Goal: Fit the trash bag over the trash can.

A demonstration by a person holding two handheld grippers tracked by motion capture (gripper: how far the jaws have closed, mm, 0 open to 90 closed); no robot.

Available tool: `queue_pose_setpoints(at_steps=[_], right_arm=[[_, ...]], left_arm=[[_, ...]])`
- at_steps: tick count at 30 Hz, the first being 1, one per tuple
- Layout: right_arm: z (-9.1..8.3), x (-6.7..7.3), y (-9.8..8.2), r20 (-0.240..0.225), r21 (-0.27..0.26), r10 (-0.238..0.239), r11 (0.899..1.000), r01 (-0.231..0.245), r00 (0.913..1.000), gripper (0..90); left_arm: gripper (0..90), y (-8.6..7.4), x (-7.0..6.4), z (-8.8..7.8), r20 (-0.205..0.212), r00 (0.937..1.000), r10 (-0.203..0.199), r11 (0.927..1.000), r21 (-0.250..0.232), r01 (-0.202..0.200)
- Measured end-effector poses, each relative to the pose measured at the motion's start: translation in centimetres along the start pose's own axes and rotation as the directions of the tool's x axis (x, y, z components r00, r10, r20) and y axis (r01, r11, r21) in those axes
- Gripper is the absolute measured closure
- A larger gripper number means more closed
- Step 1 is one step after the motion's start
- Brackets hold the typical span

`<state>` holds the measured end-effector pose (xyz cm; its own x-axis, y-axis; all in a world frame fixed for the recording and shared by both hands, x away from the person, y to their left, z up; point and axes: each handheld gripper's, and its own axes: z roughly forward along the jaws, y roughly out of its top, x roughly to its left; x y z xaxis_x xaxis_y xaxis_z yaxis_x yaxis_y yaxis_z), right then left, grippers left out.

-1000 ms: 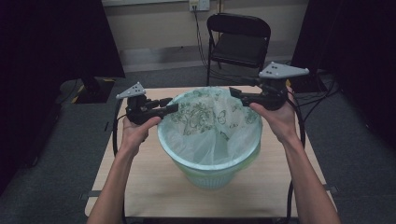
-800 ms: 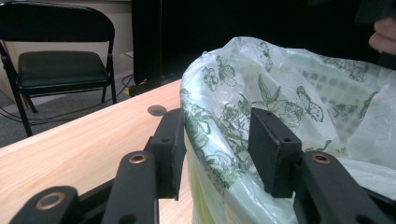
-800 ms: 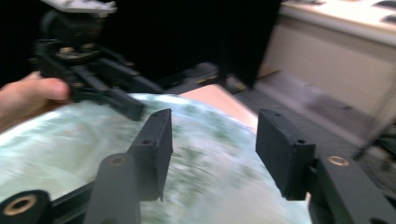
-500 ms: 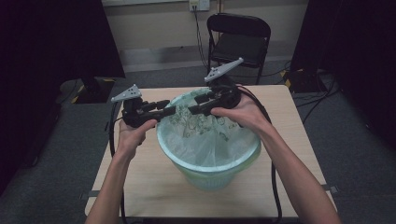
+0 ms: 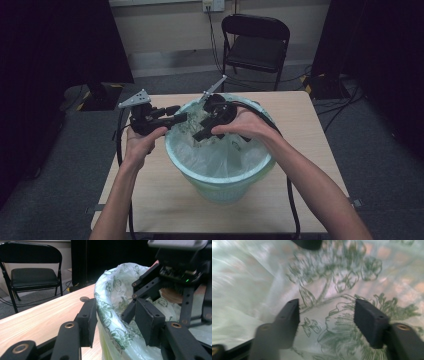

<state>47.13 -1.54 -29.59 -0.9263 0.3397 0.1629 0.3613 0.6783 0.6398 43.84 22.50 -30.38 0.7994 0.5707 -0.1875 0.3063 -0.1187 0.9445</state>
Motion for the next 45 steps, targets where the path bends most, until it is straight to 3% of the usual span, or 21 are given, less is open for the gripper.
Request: queue_pose_setpoints(at_steps=[5,8,11,16,19,23,25,31,36,39,41,45], right_arm=[[1.5,0.0,-0.4,0.084,0.010,-0.037,0.999,0.036,0.9958,28.7],[2.3,-0.2,-0.8,0.131,0.070,-0.045,0.997,0.036,0.9904,23.5],[2.9,-0.7,-1.2,0.191,0.107,-0.046,0.994,0.026,0.9805,25.4],[1.7,-0.4,-0.6,0.176,0.032,-0.014,0.999,0.009,0.9844,21.1],[0.3,0.2,-0.3,0.166,-0.032,-0.020,0.999,0.025,0.9859,19.8],[-1.2,1.5,-0.3,0.187,-0.068,-0.033,0.997,0.047,0.9817,16.2],[-0.8,2.4,-0.6,0.171,-0.037,-0.045,0.998,0.052,0.9841,16.4],[2.1,5.0,-1.2,0.118,0.034,-0.123,0.992,0.119,0.9854,17.9],[2.6,6.6,-0.6,0.036,0.012,-0.117,0.993,0.116,0.9925,18.9],[3.0,7.5,-0.3,-0.020,0.008,-0.149,0.989,0.149,0.9887,18.5],[3.0,8.0,-0.3,-0.059,0.011,-0.168,0.985,0.169,0.9839,23.1],[3.0,8.0,-0.2,-0.032,0.016,-0.164,0.986,0.165,0.9859,20.2]], left_arm=[[52.3,0.0,0.0,0.0,0.001,1.0000,-0.005,1.0000,-0.003,0.005],[52.7,0.0,0.0,0.1,-0.002,1.0000,-0.007,0.9999,-0.007,0.007],[52.7,0.0,0.0,0.1,-0.001,1.0000,-0.010,0.9999,-0.012,0.010],[52.5,0.0,0.1,0.0,0.002,0.9999,-0.013,0.9998,-0.016,0.013],[51.6,0.0,0.0,0.0,-0.002,1.0000,-0.009,0.9999,-0.014,0.009],[50.6,-0.1,0.1,0.0,-0.009,1.0000,0.000,1.0000,-0.005,0.000],[48.7,0.0,0.1,0.1,-0.033,0.9994,0.015,0.9999,-0.007,-0.015],[47.6,0.1,0.1,-0.6,-0.057,0.9984,0.007,0.9999,-0.008,-0.007],[46.3,-0.1,0.6,-1.4,-0.082,0.9965,-0.015,0.9996,-0.025,0.013],[45.8,-0.2,0.8,-1.8,-0.092,0.9956,-0.017,0.9995,-0.026,0.015],[45.2,-0.2,0.8,-2.0,-0.093,0.9955,-0.020,0.9994,-0.030,0.017],[42.0,-0.1,0.8,-2.1,-0.108,0.9939,-0.023,0.9993,-0.033,0.019]])
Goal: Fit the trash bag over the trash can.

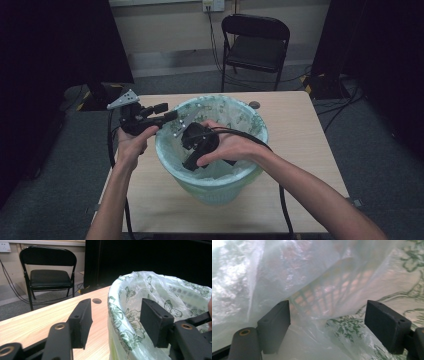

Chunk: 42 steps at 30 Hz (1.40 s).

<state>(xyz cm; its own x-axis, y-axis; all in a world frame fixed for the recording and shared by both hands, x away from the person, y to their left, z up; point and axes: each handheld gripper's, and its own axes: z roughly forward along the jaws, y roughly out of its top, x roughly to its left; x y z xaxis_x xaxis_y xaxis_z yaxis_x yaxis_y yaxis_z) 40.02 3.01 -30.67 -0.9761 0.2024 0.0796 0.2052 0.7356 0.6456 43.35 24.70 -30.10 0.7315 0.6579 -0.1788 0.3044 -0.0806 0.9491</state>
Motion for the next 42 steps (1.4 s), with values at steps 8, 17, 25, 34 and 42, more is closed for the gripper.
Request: queue_pose_setpoints(at_steps=[8,17,25,34,42], right_arm=[[-2.6,-2.0,0.4,0.121,-0.092,0.111,0.991,-0.100,0.9864,19.3],[-6.9,-4.8,0.1,0.280,-0.211,0.246,0.959,-0.190,0.9280,15.5],[-10.1,-6.2,-0.6,0.352,-0.269,0.302,0.939,-0.214,0.8858,15.8],[-14.1,-7.5,-3.6,0.443,-0.412,0.404,0.885,-0.219,0.8001,15.5],[-15.4,-8.1,-7.4,0.466,-0.498,0.483,0.836,-0.231,0.7416,15.6]], left_arm=[[34.5,0.3,0.4,-0.5,-0.002,0.9998,-0.020,0.9995,-0.026,0.020],[29.3,0.3,0.8,-0.8,-0.018,0.9990,-0.041,0.9984,-0.039,0.041],[28.8,0.2,1.2,-0.8,-0.035,0.9966,-0.074,0.9965,-0.042,0.073],[28.8,0.1,1.8,-1.8,-0.065,0.9945,-0.083,0.9949,-0.064,0.079],[29.0,-0.8,2.4,-2.5,-0.138,0.9871,-0.081,0.9954,-0.062,0.073]])
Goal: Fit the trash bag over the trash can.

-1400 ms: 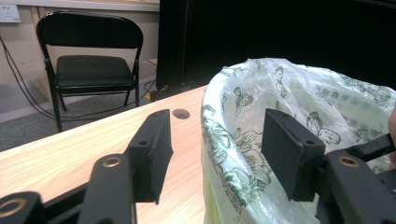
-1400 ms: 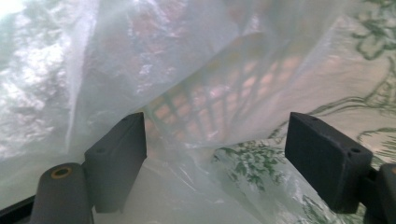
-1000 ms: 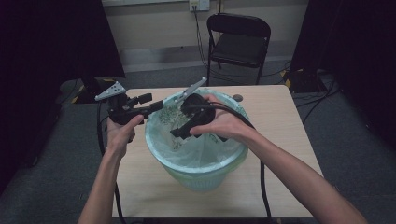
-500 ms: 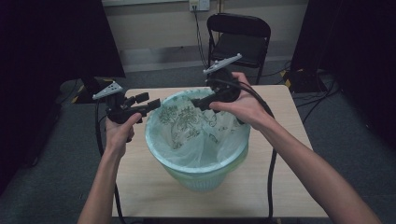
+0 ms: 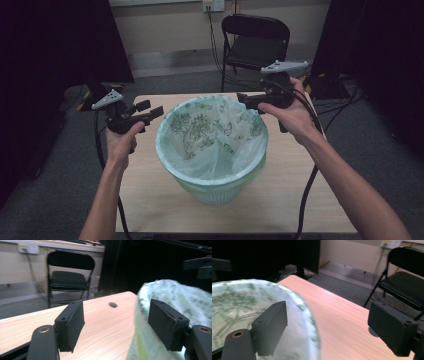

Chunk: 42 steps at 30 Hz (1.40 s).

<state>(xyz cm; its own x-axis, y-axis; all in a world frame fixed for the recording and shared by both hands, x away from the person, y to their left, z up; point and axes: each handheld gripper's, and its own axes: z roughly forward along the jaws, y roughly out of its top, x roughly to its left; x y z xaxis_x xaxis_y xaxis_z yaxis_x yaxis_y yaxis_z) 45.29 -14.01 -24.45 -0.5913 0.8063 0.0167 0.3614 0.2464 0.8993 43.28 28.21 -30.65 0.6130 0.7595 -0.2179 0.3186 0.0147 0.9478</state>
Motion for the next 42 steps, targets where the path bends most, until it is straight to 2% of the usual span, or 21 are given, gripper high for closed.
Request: queue_pose_setpoints(at_steps=[3,5,7,10,12,13,15,18,21,23,26,28,31,34,38,40,42], right_arm=[[-0.6,-1.1,-1.0,0.002,-0.032,0.051,0.998,-0.051,0.9987,15.6],[-0.8,-1.8,-1.8,-0.007,-0.045,0.086,0.995,-0.086,0.9963,15.6],[-0.9,-2.3,-3.1,0.018,-0.040,0.093,0.995,-0.092,0.9955,15.7],[-1.3,-3.2,-4.7,0.041,-0.042,0.122,0.992,-0.121,0.9916,15.7],[-1.7,-3.7,-5.5,0.051,-0.050,0.143,0.989,-0.141,0.9884,15.7],[-1.9,-4.0,-5.9,0.060,-0.053,0.146,0.988,-0.143,0.9874,15.7],[-2.4,-4.5,-6.9,0.082,-0.044,0.155,0.987,-0.152,0.9845,15.7],[-3.0,-4.9,-8.2,0.100,-0.054,0.170,0.985,-0.166,0.9803,15.7],[-3.2,-4.8,-9.6,0.108,-0.054,0.182,0.983,-0.177,0.9773,15.7],[-3.2,-4.6,-10.5,0.114,-0.060,0.193,0.981,-0.187,0.9746,15.7],[-2.9,-4.1,-12.5,0.120,-0.045,0.206,0.978,-0.201,0.9713,15.7],[-2.8,-3.7,-13.6,0.131,-0.027,0.199,0.980,-0.197,0.9713,15.8],[-2.9,-3.0,-15.1,0.159,-0.031,0.178,0.984,-0.175,0.9711,16.1],[-2.9,-2.5,-16.4,0.182,-0.022,0.165,0.986,-0.164,0.9694,16.2],[-3.0,-2.2,-17.9,0.174,0.011,0.171,0.984,-0.175,0.9699,16.1],[-3.0,-2.0,-18.8,0.192,0.027,0.154,0.986,-0.162,0.9694,16.2],[-3.0,-1.9,-19.5,0.194,0.045,0.156,0.985,-0.168,0.9685,16.1]], left_arm=[[28.9,-0.6,0.3,-0.2,-0.026,0.9996,0.004,0.9999,0.015,-0.004],[28.2,-1.0,0.7,-0.5,-0.032,0.9994,-0.010,0.9994,0.032,0.011],[26.8,-1.4,1.1,-0.7,-0.051,0.9985,-0.020,0.9985,0.050,0.022],[25.1,-1.9,1.5,-0.7,-0.064,0.9979,0.004,0.9948,0.101,0.003],[23.8,-2.4,1.7,-0.8,-0.067,0.9977,-0.010,0.9952,0.097,0.016],[22.3,-2.8,1.8,-0.9,-0.072,0.9974,-0.004,0.9943,0.106,0.011],[20.5,-3.5,2.0,-0.9,-0.077,0.9969,-0.018,0.9920,0.124,0.027],[20.7,-4.6,2.2,-1.2,-0.067,0.9974,-0.026,0.9910,0.129,0.034],[21.0,-5.4,2.2,-1.4,-0.108,0.9941,0.003,0.9887,0.149,0.013],[21.3,-6.2,2.2,-1.5,-0.110,0.9938,0.012,0.9881,0.153,0.005],[21.4,-7.3,2.1,-1.5,-0.123,0.9919,0.031,0.9831,0.183,-0.009],[21.3,-8.5,2.0,-1.5,-0.125,0.9906,0.057,0.9733,0.228,-0.027],[21.3,-10.2,2.1,-1.5,-0.117,0.9912,0.062,0.9646,0.262,-0.030],[21.3,-11.6,2.2,-1.6,-0.116,0.9920,0.050,0.9550,0.296,-0.013],[21.2,-13.6,2.0,-2.0,-0.117,0.9927,0.030,0.9467,0.322,0.009],[20.6,-14.8,1.8,-2.1,-0.127,0.9910,0.041,0.9360,0.352,0.006],[20.8,-16.0,1.6,-2.1,-0.125,0.9911,0.047,0.9204,0.391,0.006]])
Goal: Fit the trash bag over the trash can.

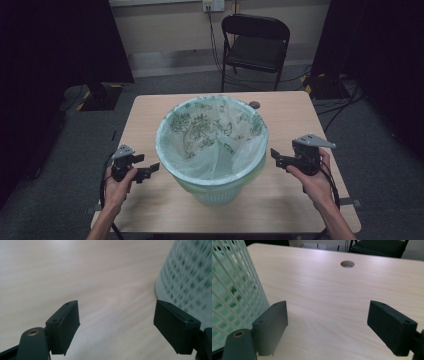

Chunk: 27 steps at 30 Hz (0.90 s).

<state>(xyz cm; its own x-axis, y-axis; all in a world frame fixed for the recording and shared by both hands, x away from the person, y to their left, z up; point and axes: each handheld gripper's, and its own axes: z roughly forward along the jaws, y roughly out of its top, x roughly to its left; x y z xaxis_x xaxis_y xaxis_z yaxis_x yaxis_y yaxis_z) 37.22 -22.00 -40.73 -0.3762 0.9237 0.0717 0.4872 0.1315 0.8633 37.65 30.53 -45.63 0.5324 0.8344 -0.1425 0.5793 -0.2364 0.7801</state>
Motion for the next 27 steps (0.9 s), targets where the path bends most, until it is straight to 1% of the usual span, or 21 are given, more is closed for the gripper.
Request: queue_pose_setpoints(at_steps=[1,2,3,4,5,6,8,9,10,11,12,14,16,17,19,20,22,24,25,27], right_arm=[[0.1,0.0,-0.4,-0.005,0.012,0.007,1.000,-0.007,1.0000,16.1],[0.2,-0.1,-0.8,-0.009,0.024,0.008,1.000,-0.008,0.9999,16.1],[0.3,-0.2,-1.2,-0.010,0.039,0.008,0.999,-0.007,0.9999,16.1],[0.4,-0.3,-1.6,-0.006,0.048,0.006,0.999,-0.006,1.0000,16.1],[0.4,-0.4,-1.9,-0.002,0.059,0.010,0.998,-0.010,0.9999,16.1],[0.5,-0.4,-2.4,-0.001,0.072,0.011,0.997,-0.011,0.9999,16.1],[0.6,-0.4,-3.1,0.003,0.089,0.008,0.996,-0.008,1.0000,16.1],[0.6,-0.4,-3.3,0.004,0.093,0.004,0.996,-0.005,1.0000,16.1],[0.6,-0.4,-3.8,0.009,0.095,0.004,0.995,-0.005,1.0000,16.1],[0.7,-0.5,-4.2,0.010,0.098,0.008,0.995,-0.009,0.9999,15.9],[0.8,-0.5,-4.5,0.017,0.102,0.008,0.995,-0.010,0.9998,15.9],[1.0,-0.5,-5.3,0.020,0.117,-0.001,0.993,-0.001,0.9998,15.9],[1.4,-0.6,-6.1,0.026,0.118,-0.005,0.993,0.002,0.9996,16.0],[1.6,-0.7,-6.6,0.029,0.127,-0.003,0.992,-0.001,0.9996,16.2],[2.1,-0.8,-7.2,0.032,0.163,-0.010,0.987,0.005,0.9995,16.4],[2.2,-0.8,-7.3,0.036,0.174,-0.009,0.985,0.003,0.9993,16.3],[2.7,-0.9,-7.7,0.032,0.208,-0.011,0.978,0.004,0.9994,16.2],[3.2,-1.0,-8.2,0.042,0.236,-0.014,0.972,0.004,0.9990,15.4],[3.3,-1.0,-8.3,0.052,0.226,-0.026,0.974,0.014,0.9983,15.7],[3.4,-1.0,-8.2,0.058,0.235,-0.037,0.972,0.022,0.9976,15.7]], left_arm=[[20.8,-0.5,-0.2,0.2,-0.001,1.0000,0.007,0.9997,0.021,-0.007],[20.8,-1.0,-0.4,0.3,-0.013,0.9997,0.022,0.9990,0.040,-0.021],[20.9,-1.4,-0.6,0.4,-0.021,0.9993,0.031,0.9985,0.047,-0.030],[20.8,-1.7,-0.7,0.4,-0.016,0.9996,0.025,0.9986,0.046,-0.024],[20.8,-2.2,-0.8,0.5,-0.012,0.9999,0.007,0.9990,0.045,-0.007],[20.8,-2.6,-0.9,0.6,-0.017,0.9998,0.009,0.9983,0.058,-0.008],[20.8,-3.2,-1.2,0.9,-0.028,0.9991,0.032,0.9955,0.090,-0.029],[20.8,-3.6,-1.5,1.1,-0.022,0.9991,0.036,0.9938,0.106,-0.034],[20.8,-3.8,-1.6,1.2,-0.020,0.9990,0.040,0.9929,0.113,-0.038],[20.8,-4.0,-1.7,1.2,-0.020,0.9983,0.054,0.9916,0.119,-0.051],[20.0,-4.0,-1.8,1.3,-0.030,0.9978,0.059,0.9921,0.113,-0.056],[17.9,-4.1,-2.1,1.5,-0.034,0.9957,0.086,0.9902,0.114,-0.081],[17.1,-4.3,-2.3,1.8,-0.069,0.9889,0.132,0.9870,0.102,-0.124],[15.5,-4.4,-2.3,1.9,-0.062,0.9900,0.127,0.9881,0.096,-0.120],[14.5,-4.5,-2.3,1.9,-0.063,0.9893,0.132,0.9879,0.091,-0.126],[14.3,-4.5,-2.2,1.9,-0.061,0.9893,0.133,0.9880,0.088,-0.127],[14.2,-4.5,-2.2,1.9,-0.059,0.9892,0.134,0.9878,0.088,-0.128],[14.2,-4.5,-2.2,1.9,-0.060,0.9892,0.133,0.9880,0.087,-0.128],[14.2,-4.5,-2.2,1.9,-0.060,0.9892,0.133,0.9879,0.088,-0.128],[14.2,-4.5,-2.2,1.9,-0.062,0.9890,0.134,0.9880,0.086,-0.128]])
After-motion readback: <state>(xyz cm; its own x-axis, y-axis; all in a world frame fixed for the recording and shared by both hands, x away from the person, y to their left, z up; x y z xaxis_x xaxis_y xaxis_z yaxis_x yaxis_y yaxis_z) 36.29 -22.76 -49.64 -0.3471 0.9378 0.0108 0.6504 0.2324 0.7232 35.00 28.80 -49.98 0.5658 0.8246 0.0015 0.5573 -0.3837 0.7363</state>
